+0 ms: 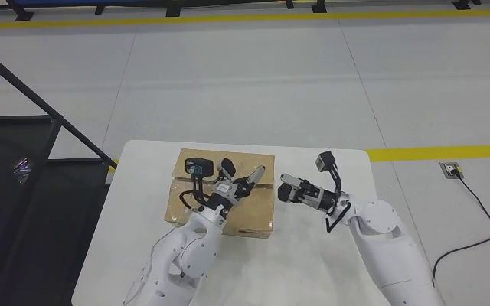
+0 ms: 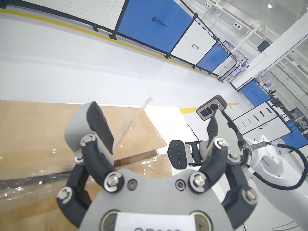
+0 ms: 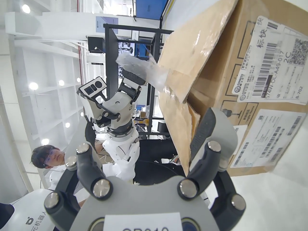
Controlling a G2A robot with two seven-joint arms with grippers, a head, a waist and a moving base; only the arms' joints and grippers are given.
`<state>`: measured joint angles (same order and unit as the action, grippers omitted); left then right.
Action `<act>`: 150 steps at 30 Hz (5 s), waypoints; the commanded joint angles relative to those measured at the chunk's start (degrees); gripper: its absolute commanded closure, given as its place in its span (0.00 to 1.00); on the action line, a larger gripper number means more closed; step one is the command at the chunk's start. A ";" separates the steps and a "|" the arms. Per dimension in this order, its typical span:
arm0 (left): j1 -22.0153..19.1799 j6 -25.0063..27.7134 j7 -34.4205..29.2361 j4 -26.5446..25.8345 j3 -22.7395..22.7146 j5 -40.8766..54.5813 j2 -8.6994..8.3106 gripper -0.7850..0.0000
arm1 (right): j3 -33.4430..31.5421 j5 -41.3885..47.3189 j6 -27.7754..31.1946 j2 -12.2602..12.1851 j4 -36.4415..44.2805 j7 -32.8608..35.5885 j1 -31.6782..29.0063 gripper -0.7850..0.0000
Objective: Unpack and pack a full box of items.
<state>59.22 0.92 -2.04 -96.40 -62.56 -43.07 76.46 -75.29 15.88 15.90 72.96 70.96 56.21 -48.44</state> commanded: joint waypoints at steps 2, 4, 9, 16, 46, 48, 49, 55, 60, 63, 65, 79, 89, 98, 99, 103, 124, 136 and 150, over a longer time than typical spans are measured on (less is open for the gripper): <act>2.20 1.56 -0.06 -3.58 -2.17 2.13 -0.27 0.00 | -1.87 0.79 1.44 -0.45 2.26 -0.56 -1.64 0.00; 3.92 2.51 -1.31 -6.90 -4.60 4.70 -0.58 0.00 | -2.78 0.95 1.71 -0.72 4.23 -0.99 -2.48 0.00; 8.33 4.78 -3.55 -13.98 -11.57 9.20 -1.44 0.00 | -2.54 -1.10 -0.18 -0.97 8.48 -3.12 -2.40 0.00; 15.76 10.79 -4.64 -15.85 -27.23 14.87 -3.00 0.00 | 1.86 -4.88 -4.65 -0.61 9.71 -4.06 2.21 0.00; 12.74 14.75 -8.92 12.42 -37.00 24.29 -4.89 0.00 | 23.31 -3.98 -7.73 6.30 -16.97 -7.34 22.42 0.00; 11.76 13.64 -7.61 14.35 -35.48 23.46 -4.70 0.00 | 23.10 -3.86 -7.39 6.29 -16.17 -7.63 21.84 0.00; 11.43 13.26 -6.98 15.21 -34.72 22.67 -4.63 0.00 | 23.02 -3.84 -7.36 6.28 -15.84 -7.65 21.60 0.00; 11.09 13.69 -5.02 17.78 -30.84 19.40 -4.27 0.00 | 23.73 -3.69 -7.89 6.67 -14.69 -6.69 21.21 0.00; 11.24 13.43 -1.99 18.37 -28.17 16.80 -3.90 0.00 | 24.80 -3.04 -8.17 7.43 -15.60 -6.92 21.84 0.00; 11.01 12.90 -0.97 18.78 -26.98 16.35 -3.70 0.00 | 25.48 -2.41 -8.16 7.98 -16.51 -7.06 22.33 0.00; 11.01 12.74 -0.76 18.87 -26.42 16.03 -3.63 0.00 | 26.02 -2.15 -8.10 8.38 -17.03 -7.25 22.67 0.00; 12.79 13.34 0.10 16.63 -24.06 13.15 -3.48 0.00 | 28.86 -1.33 -6.96 10.93 -20.16 -9.00 24.63 0.00; 13.53 13.79 -0.33 15.63 -23.63 13.36 -3.47 0.00 | 31.60 0.17 -6.83 13.55 -23.45 -9.41 26.65 0.00; 14.08 14.38 -0.49 15.58 -24.37 14.53 -3.58 0.00 | 35.88 2.49 -8.28 17.87 -28.24 -11.07 30.17 0.00; 14.18 14.49 -0.45 15.68 -24.61 14.86 -3.60 0.00 | 36.44 2.72 -8.40 18.46 -28.92 -11.10 30.62 0.00; 14.66 14.94 -0.08 16.28 -26.23 16.30 -3.78 0.00 | 38.43 3.69 -8.69 20.95 -31.91 -12.07 32.51 0.00; 15.05 16.55 -1.99 19.13 -31.86 21.74 -4.66 0.00 | 41.62 7.74 -5.36 31.25 -48.59 -9.50 38.96 0.00; 14.71 16.39 -1.91 18.60 -30.06 20.88 -4.54 0.00 | 40.52 3.93 -3.27 31.02 -52.73 -4.21 41.00 0.00; 14.34 16.07 -1.76 18.15 -28.56 20.31 -4.43 0.00 | 35.83 2.34 1.35 26.73 -53.39 -2.05 40.30 0.00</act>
<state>73.59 17.04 -3.83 -78.24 -91.17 -22.74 72.02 -39.24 18.44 17.14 99.97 17.35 54.25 -8.00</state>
